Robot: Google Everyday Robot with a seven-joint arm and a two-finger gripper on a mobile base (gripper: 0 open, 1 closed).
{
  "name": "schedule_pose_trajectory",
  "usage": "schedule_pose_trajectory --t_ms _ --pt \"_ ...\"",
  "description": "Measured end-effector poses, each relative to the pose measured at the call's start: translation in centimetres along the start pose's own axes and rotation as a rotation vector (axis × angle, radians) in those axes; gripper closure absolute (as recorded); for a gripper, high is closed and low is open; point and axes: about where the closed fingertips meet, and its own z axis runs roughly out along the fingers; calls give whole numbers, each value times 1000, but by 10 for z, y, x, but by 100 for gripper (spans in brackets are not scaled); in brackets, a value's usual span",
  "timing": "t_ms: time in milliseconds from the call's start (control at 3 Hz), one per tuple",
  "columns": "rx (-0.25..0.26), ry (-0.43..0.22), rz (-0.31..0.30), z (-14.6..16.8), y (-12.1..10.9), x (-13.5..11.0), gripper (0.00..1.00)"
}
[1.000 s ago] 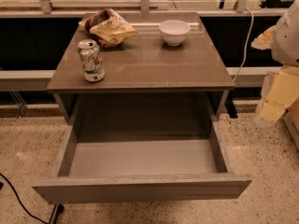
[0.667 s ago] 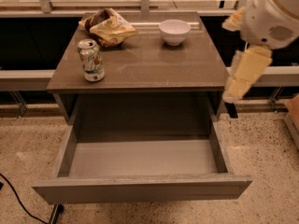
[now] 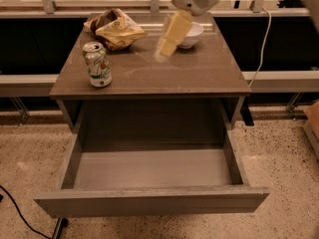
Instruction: Place 7up can into top drawer
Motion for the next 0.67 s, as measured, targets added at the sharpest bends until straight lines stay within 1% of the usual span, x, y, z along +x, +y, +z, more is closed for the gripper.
schedule_pose_trajectory --t_ms 333,667 --pt "-33 -221 74 75 -47 -28 0" --pt "-22 -289 170 123 -68 -15 0"
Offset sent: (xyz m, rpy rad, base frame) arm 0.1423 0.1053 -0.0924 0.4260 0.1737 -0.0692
